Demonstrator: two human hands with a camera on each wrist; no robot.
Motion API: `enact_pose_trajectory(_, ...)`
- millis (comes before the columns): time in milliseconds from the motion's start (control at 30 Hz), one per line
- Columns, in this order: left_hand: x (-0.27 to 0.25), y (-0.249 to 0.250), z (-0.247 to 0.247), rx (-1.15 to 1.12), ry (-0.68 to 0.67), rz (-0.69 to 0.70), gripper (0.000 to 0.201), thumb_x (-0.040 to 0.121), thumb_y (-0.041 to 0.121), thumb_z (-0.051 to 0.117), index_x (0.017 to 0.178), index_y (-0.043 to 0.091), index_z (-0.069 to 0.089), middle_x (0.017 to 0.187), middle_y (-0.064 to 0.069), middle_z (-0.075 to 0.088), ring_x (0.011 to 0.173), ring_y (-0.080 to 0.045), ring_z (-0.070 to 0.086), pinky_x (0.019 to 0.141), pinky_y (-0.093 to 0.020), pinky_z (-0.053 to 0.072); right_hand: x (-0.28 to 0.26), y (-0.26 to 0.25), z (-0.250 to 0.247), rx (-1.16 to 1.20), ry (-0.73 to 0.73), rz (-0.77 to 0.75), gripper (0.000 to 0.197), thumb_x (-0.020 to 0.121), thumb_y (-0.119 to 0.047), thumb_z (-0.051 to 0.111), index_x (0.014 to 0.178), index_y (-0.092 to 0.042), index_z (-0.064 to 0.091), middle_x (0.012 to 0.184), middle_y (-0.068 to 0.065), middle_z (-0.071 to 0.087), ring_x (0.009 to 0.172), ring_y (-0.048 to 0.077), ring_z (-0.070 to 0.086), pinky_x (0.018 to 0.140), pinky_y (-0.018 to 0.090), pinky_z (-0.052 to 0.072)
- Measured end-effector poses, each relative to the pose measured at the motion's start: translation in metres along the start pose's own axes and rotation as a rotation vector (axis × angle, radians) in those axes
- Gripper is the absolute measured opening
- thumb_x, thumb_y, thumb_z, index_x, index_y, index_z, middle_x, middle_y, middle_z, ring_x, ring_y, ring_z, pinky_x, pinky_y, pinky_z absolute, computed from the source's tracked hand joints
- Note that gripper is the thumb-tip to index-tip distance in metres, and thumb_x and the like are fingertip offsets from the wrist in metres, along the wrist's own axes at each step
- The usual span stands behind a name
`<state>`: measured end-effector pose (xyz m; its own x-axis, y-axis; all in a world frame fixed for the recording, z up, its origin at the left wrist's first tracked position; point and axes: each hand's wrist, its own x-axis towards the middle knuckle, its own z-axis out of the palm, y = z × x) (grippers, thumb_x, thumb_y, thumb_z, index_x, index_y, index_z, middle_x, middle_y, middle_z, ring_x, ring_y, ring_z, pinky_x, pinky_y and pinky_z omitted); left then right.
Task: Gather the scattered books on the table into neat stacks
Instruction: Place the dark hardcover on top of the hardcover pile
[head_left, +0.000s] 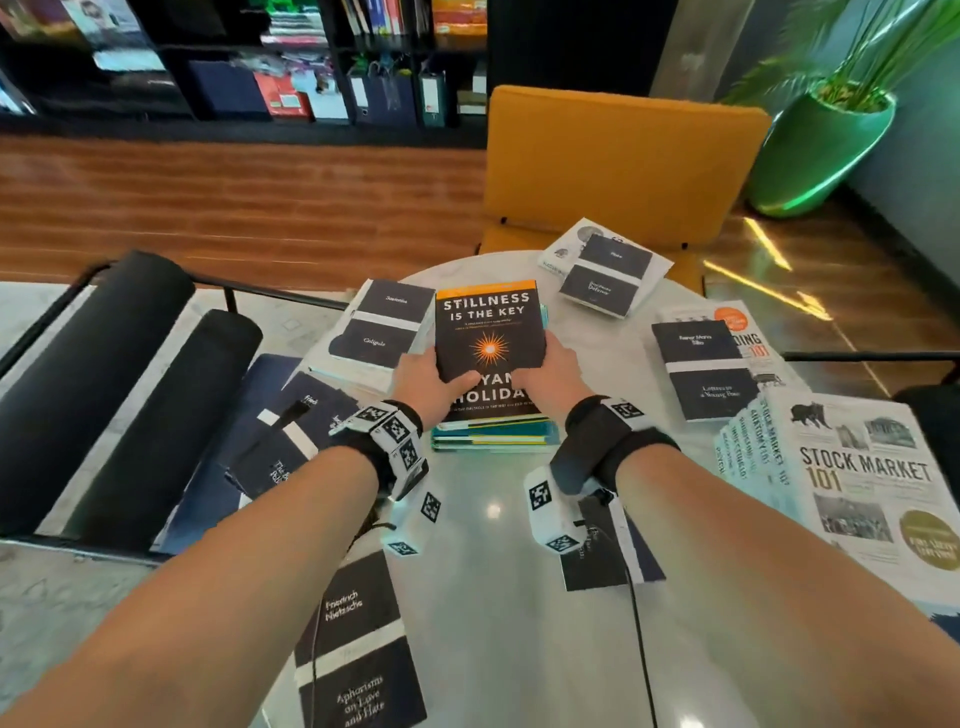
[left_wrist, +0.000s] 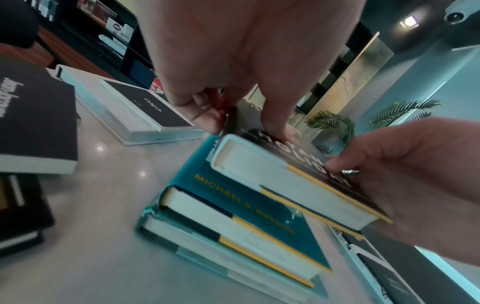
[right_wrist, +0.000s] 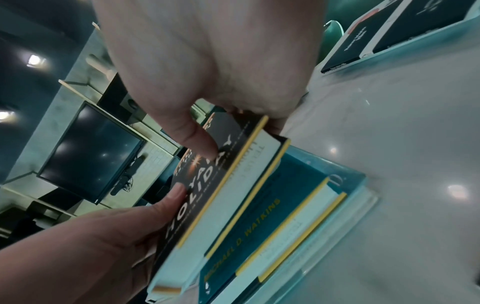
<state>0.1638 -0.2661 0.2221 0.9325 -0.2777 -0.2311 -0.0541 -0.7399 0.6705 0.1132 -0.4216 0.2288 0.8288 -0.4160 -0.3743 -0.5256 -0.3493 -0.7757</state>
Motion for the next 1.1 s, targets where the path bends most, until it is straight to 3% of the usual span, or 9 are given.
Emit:
enact_pose_trajectory(67,0.012,-0.006,0.002,0.07,-0.004,-0.002,0.055,0.082,0.048,0.066,0.125,0.014,0.055,0.11,-0.016,0.062,0.105,-0.033,0.058,0.093,-0.047,0.05,0.001,-0.004,0.004,-0.057,0.014,-0.019,0.061,0.071,-0.029,0.07,0.126,-0.021,0.045,0.116,0.009,0.06,0.108,0.029,0.057,0.098,0.047,0.046)
enact_pose_trajectory(167,0.019,-0.015,0.007,0.099,-0.04,0.001,0.052,0.086,0.041,0.065,0.127,0.011,0.05,0.117,-0.015,0.06,0.109,-0.032,0.056,0.096,-0.046,0.048,-0.001,-0.002,0.007,-0.18,0.025,-0.032,0.048,0.084,-0.025,0.063,0.127,-0.019,0.043,0.12,0.008,0.059,0.114,0.031,0.051,0.103,0.043,0.037)
enact_pose_trajectory(333,0.015,-0.033,0.018,0.018,-0.023,0.057,0.064,0.087,0.043,0.063,0.14,0.02,0.035,0.126,-0.007,0.061,0.113,-0.026,0.06,0.096,-0.045,0.05,0.0,0.015,0.019,-0.395,0.013,-0.135,0.066,0.094,-0.028,0.052,0.151,-0.016,0.019,0.142,0.011,0.044,0.127,0.03,0.04,0.107,0.038,0.026)
enact_pose_trajectory(433,0.005,-0.037,0.017,0.016,-0.062,0.093,0.094,0.076,0.045,0.076,0.148,0.014,0.025,0.14,-0.007,0.05,0.126,-0.024,0.049,0.106,-0.043,0.042,-0.004,0.023,0.016,-0.463,-0.031,-0.165,0.071,0.093,-0.042,0.052,0.152,-0.024,0.018,0.147,0.01,0.037,0.129,0.03,0.033,0.109,0.038,0.026)
enact_pose_trajectory(533,-0.005,-0.041,0.016,0.212,-0.132,0.149,0.124,0.062,0.044,0.086,0.154,0.014,0.009,0.157,-0.006,0.024,0.142,-0.024,0.025,0.118,-0.042,0.023,-0.013,0.031,0.009,-0.607,-0.107,-0.213,0.097,0.079,-0.054,0.066,0.153,-0.025,0.01,0.149,0.009,0.031,0.13,0.029,0.028,0.111,0.039,0.028)
enact_pose_trajectory(667,-0.01,-0.041,0.017,0.283,-0.132,0.153,0.117,0.069,0.035,0.084,0.155,0.015,0.006,0.158,-0.004,0.022,0.141,-0.025,0.024,0.116,-0.04,0.022,-0.022,0.034,0.003,-0.619,-0.141,-0.25,0.096,0.082,-0.035,0.07,0.153,-0.024,0.006,0.149,0.008,0.031,0.132,0.029,0.024,0.111,0.037,0.029)
enact_pose_trajectory(867,-0.02,-0.035,0.014,0.166,-0.105,0.103,0.107,0.07,0.023,0.084,0.153,0.02,0.017,0.148,-0.004,0.038,0.136,-0.024,0.035,0.114,-0.042,0.031,-0.025,0.04,0.001,-0.644,-0.142,-0.261,0.09,0.086,-0.03,0.065,0.154,-0.022,0.006,0.147,0.01,0.032,0.131,0.029,0.026,0.11,0.036,0.03)
enact_pose_trajectory(1100,-0.022,-0.033,0.013,0.186,-0.089,0.099,0.106,0.071,0.025,0.084,0.153,0.023,0.018,0.144,-0.005,0.041,0.134,-0.024,0.037,0.112,-0.043,0.034,-0.024,0.043,0.003,-0.645,-0.086,-0.291,0.082,0.089,-0.025,0.062,0.153,-0.022,0.012,0.142,0.009,0.04,0.128,0.029,0.031,0.108,0.036,0.032)
